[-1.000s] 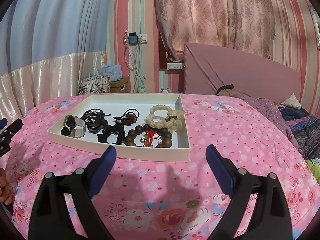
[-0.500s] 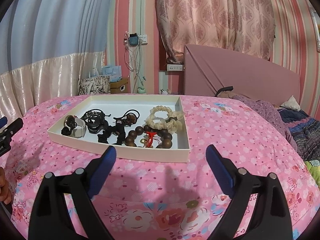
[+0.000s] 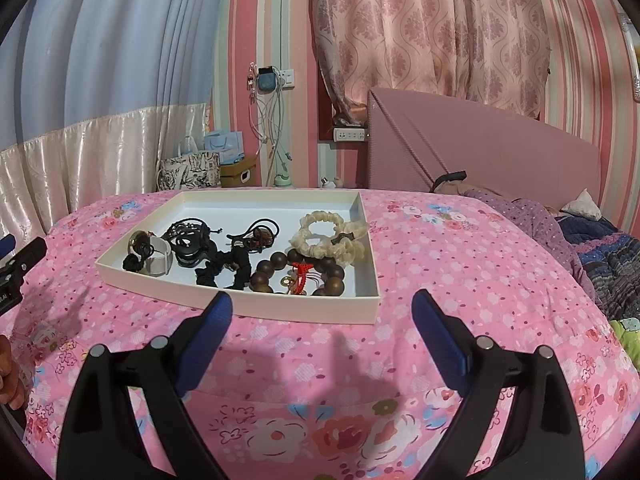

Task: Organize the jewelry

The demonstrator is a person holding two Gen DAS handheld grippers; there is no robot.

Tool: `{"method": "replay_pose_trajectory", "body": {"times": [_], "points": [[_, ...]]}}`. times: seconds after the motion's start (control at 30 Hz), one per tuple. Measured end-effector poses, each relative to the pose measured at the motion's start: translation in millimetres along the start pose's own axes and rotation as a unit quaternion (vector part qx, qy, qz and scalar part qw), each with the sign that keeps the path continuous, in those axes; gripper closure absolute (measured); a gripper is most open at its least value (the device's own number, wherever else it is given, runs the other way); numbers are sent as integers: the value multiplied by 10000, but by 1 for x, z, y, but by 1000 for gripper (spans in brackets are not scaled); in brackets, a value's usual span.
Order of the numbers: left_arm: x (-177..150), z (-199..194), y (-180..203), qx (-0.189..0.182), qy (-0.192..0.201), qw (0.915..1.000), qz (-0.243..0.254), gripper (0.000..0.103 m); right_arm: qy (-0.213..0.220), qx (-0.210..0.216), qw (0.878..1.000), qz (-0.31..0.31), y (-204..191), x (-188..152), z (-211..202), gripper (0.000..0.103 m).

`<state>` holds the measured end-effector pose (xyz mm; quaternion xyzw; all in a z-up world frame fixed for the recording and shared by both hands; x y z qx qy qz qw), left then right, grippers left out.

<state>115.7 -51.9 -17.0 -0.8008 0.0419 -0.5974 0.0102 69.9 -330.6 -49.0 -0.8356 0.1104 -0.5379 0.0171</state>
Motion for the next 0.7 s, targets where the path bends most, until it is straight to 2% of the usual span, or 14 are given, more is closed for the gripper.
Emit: {"method": "replay_pose_trajectory", "body": {"times": [0.7], "points": [[0,0,0,-16,-3,10000,-4,3,-47,7,10000,29,0,0,1,12]]}}
Point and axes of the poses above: each gripper's, at about its wrist camera, not at the fingertips, and z roughly the way its jaws point, y to its right, x to its top, the point moved 3 cm from there along z, roughly the way its jaws point, and after that the axes turned 3 degrees about x, right-handed, at the moved point
